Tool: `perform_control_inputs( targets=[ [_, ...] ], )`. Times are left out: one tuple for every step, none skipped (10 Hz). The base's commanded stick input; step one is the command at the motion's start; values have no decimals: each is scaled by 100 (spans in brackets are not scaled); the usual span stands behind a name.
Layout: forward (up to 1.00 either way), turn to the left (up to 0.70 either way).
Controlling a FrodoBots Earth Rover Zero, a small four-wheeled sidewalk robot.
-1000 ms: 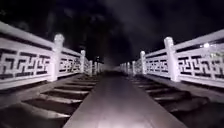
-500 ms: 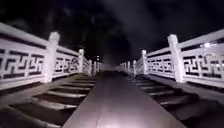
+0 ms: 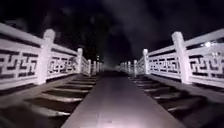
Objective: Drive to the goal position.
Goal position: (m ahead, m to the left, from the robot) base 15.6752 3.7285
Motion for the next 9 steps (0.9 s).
perform_control_inputs(
  targets=[
    [45, 0],
    [45, 0],
    [45, 0],
    [45, 0],
    [45, 0],
    [45, 0],
    [45, 0],
    [45, 0],
    [45, 0]
  ],
)
